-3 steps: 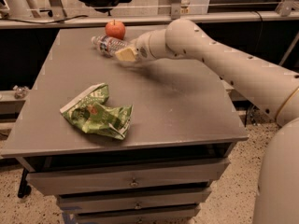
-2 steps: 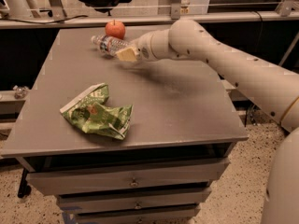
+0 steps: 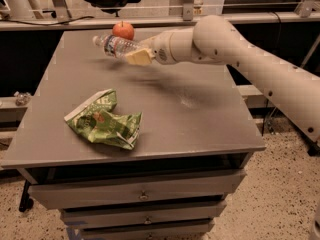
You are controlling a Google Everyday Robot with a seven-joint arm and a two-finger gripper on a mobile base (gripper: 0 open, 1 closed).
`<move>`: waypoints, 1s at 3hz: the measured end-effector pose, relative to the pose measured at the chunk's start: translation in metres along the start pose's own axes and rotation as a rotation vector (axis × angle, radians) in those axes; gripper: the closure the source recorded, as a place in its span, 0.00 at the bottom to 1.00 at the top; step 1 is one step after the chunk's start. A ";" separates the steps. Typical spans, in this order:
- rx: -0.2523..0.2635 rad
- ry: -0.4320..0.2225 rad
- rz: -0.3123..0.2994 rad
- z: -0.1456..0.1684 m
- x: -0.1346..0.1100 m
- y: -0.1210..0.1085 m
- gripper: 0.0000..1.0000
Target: Pick water bottle
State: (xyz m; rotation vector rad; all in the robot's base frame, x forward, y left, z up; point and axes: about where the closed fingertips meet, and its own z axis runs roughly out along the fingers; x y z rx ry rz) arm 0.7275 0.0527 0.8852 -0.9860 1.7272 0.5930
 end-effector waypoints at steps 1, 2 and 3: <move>-0.033 -0.012 -0.040 -0.033 -0.007 0.008 1.00; -0.051 -0.034 -0.077 -0.073 -0.009 -0.002 1.00; -0.059 -0.031 -0.084 -0.073 -0.008 0.000 1.00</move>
Offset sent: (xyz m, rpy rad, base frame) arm -0.0513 -0.1100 0.0593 -0.0069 -0.1137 0.1064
